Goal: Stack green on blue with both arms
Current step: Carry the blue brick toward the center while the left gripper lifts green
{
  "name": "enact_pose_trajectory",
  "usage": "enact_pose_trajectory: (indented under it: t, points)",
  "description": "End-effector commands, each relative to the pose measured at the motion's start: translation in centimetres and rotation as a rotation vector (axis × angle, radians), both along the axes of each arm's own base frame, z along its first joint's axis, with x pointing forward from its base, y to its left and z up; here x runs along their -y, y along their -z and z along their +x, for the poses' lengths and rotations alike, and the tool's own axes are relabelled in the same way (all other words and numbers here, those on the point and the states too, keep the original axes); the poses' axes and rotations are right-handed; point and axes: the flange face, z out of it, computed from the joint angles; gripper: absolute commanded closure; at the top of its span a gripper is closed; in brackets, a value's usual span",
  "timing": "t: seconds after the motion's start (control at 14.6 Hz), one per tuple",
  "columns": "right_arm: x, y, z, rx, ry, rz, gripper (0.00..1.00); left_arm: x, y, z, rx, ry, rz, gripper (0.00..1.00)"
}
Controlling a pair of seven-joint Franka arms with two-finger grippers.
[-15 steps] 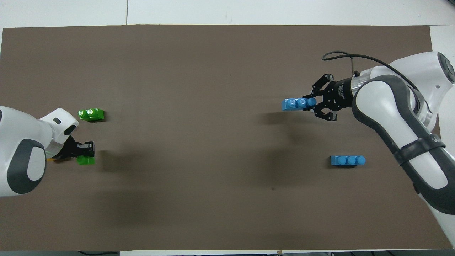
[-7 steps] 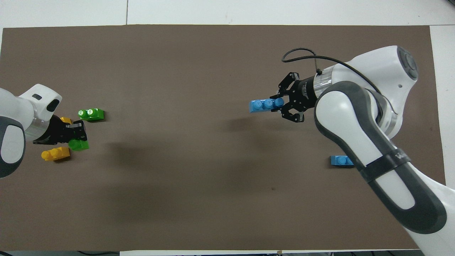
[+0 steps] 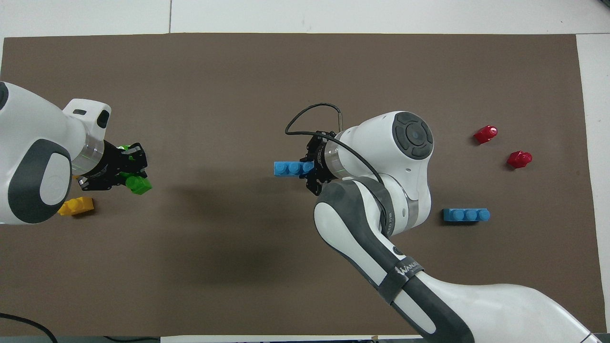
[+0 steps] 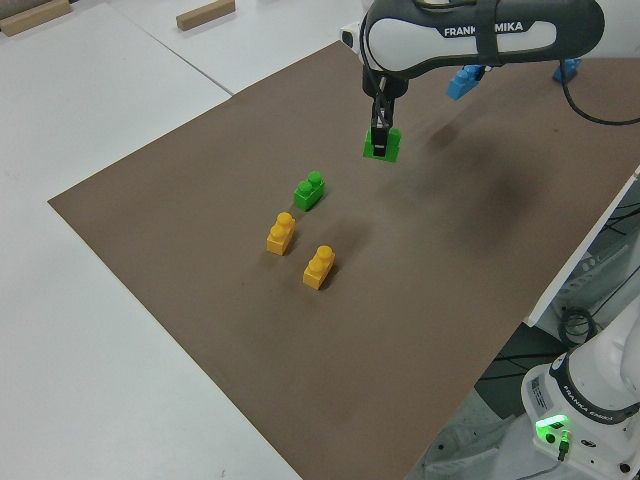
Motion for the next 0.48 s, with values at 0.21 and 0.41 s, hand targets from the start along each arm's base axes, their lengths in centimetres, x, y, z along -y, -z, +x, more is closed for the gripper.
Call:
enact_pose_trajectory:
  t: [0.21,0.41]
  points:
    - [0.1,1.8,0.1,0.043,0.055,-0.021,1.00,4.6,0.4,-0.9,-0.056,-0.371,0.021,1.00]
    - [-0.9,2.8,-0.6,0.096,0.062,-0.007,1.00,7.8,0.3,-1.2,-0.032,-0.515,0.027,1.00]
